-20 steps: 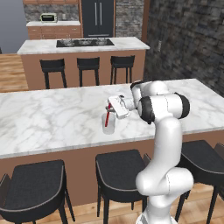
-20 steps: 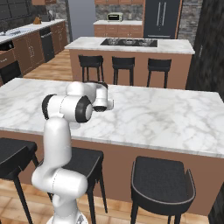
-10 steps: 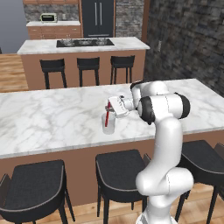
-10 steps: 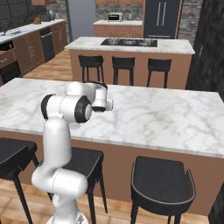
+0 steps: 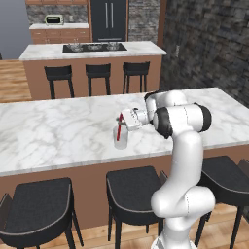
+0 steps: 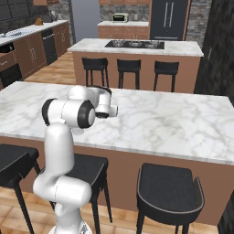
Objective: Take a straw from the drawer in front and place it inside the glass cup on the dining counter.
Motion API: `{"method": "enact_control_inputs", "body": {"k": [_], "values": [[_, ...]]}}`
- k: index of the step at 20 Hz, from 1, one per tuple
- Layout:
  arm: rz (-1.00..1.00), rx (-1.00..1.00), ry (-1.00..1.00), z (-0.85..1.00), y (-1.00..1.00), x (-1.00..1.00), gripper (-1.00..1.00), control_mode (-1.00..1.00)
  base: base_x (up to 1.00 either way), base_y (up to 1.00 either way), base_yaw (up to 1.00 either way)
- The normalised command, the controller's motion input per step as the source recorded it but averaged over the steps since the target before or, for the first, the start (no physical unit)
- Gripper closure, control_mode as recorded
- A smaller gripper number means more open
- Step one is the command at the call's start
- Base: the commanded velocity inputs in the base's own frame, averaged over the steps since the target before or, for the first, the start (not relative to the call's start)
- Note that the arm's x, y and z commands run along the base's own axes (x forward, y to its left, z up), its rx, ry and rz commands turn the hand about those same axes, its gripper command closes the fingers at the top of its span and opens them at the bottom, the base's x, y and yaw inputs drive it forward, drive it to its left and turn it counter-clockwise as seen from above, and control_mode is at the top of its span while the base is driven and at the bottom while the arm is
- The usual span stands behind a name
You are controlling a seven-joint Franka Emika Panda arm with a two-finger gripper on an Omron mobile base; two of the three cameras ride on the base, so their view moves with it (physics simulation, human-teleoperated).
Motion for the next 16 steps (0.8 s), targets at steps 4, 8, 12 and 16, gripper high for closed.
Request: {"method": "enact_control_inputs", "body": {"k": [4,8,12,16], "values": [[-0.04,-0.01,0.02,0.00,-0.01,0.00,-1.00,-1.00,0.00,0.00,0.00],[-0.06,-0.04,0.01,0.00,-0.06,0.00,-1.00,-1.00,0.00,0.00,0.00],[-0.07,-0.05,0.03,0.08,-0.12,0.00,-1.00,-1.00,0.00,0.00,0.00],[-0.11,-0.10,0.05,0.11,-0.30,0.00,-1.00,-1.00,0.00,0.00,0.00]]}}
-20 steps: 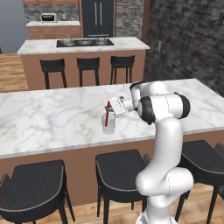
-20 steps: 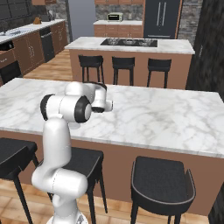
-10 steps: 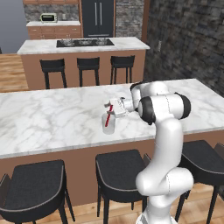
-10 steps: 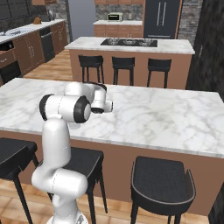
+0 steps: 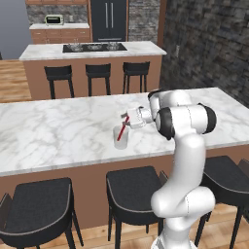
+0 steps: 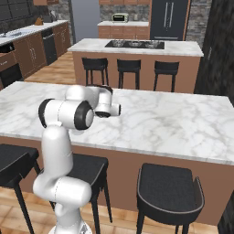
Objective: Take a straw from the drawer in front and place it inside the glass cup on the dining counter.
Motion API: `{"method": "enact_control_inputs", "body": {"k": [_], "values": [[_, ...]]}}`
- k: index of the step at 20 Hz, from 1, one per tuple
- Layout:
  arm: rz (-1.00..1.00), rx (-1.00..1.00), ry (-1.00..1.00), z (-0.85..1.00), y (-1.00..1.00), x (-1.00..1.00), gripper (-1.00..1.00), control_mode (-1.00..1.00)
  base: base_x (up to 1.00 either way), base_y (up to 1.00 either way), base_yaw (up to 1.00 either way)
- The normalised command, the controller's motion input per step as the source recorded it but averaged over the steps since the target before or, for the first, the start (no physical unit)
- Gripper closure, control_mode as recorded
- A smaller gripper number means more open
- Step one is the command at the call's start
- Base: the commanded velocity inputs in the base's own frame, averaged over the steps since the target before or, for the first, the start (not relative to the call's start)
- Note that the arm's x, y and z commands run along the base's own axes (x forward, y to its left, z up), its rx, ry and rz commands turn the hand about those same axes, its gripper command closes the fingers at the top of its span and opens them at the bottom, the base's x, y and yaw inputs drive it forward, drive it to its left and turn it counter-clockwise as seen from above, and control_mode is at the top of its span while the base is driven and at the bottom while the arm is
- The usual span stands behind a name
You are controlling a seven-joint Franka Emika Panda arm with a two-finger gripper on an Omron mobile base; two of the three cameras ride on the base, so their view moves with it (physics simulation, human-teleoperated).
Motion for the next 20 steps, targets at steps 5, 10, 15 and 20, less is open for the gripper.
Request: {"method": "enact_control_inputs", "body": {"k": [5,10,15,20], "values": [[-0.14,-0.13,0.09,0.06,-0.43,0.00,-1.00,-1.00,0.00,0.00,0.00],[-0.14,-0.13,0.11,0.00,-0.42,0.00,-1.00,-1.00,0.00,0.00,0.00],[-0.15,-0.12,0.12,0.02,-0.32,-0.15,-1.00,-1.00,0.00,0.00,0.00],[-0.16,-0.10,0.13,0.02,-0.22,-0.25,-1.00,-1.00,0.00,0.00,0.00]]}}
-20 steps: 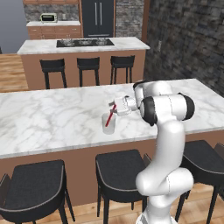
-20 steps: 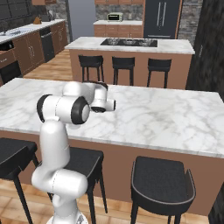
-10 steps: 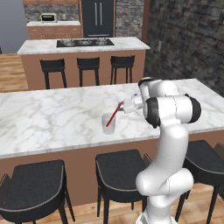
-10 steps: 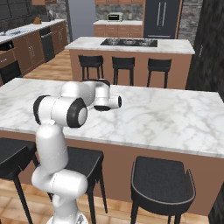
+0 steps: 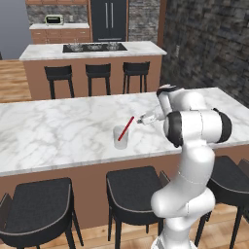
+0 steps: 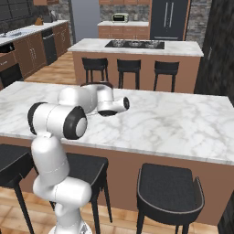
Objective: Take a straw from the drawer in front and place it inside the glass cup on the dining counter.
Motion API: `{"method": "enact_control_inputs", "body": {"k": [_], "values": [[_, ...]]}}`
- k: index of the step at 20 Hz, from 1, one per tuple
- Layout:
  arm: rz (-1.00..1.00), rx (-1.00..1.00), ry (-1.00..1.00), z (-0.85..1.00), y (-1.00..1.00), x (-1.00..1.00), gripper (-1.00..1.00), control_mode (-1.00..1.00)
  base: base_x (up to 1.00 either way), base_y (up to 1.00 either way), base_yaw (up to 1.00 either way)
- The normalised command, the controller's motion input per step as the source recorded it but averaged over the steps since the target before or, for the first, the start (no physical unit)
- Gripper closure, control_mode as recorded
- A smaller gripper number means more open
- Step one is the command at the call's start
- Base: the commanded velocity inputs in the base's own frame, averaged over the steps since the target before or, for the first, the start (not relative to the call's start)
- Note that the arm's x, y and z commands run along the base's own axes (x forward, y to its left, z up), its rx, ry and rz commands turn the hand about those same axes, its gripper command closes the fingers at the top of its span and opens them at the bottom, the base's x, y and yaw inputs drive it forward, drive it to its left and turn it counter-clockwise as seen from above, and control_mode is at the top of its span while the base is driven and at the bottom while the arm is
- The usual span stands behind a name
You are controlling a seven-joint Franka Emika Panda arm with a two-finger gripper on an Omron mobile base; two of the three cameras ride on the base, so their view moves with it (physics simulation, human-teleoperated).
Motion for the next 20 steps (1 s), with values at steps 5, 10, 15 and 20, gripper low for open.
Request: {"method": "enact_control_inputs", "body": {"k": [5,10,15,20], "values": [[-0.13,-0.12,0.09,0.08,-0.26,-0.47,-1.00,-1.00,0.00,0.00,0.00],[-0.13,-0.09,0.00,0.38,-0.04,-0.99,-1.00,-1.00,0.00,0.00,0.00],[-0.19,-0.10,0.00,0.59,0.03,-0.90,-1.00,-1.00,0.00,0.00,0.00],[-0.22,-0.12,0.00,0.57,0.19,-0.69,-1.00,-1.00,0.00,0.00,0.00]]}}
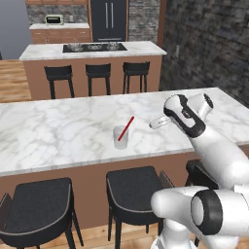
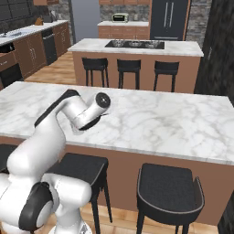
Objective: Take a straw from the drawer in front and place it inside the glass cup on the dining counter.
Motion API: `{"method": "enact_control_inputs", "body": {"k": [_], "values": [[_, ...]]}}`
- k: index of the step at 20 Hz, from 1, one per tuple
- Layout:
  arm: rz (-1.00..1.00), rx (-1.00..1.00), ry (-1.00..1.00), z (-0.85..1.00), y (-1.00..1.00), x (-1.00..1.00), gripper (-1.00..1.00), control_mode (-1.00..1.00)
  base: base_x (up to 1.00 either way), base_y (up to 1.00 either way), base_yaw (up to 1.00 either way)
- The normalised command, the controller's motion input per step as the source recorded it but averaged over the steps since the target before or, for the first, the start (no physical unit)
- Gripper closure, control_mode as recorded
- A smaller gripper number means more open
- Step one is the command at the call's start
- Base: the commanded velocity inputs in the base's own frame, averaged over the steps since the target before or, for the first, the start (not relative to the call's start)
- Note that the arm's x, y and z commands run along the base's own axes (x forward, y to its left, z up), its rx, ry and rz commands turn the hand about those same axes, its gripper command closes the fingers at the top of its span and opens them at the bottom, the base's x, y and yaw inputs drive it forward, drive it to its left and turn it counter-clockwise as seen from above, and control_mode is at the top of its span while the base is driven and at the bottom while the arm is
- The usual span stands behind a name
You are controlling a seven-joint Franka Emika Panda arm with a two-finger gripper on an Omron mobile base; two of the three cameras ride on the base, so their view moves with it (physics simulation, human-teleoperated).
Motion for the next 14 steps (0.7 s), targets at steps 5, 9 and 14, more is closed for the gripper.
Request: {"method": "enact_control_inputs", "body": {"k": [5,9,14], "values": [[-0.23,-0.12,0.06,0.49,0.27,-0.30,-1.00,-1.00,0.00,0.00,0.00],[-0.22,-0.09,0.14,0.27,0.26,-0.24,-1.00,-1.00,0.00,0.00,0.00],[-0.20,-0.06,0.21,0.08,0.15,-0.27,-1.00,-1.00,0.00,0.00,0.00]]}}
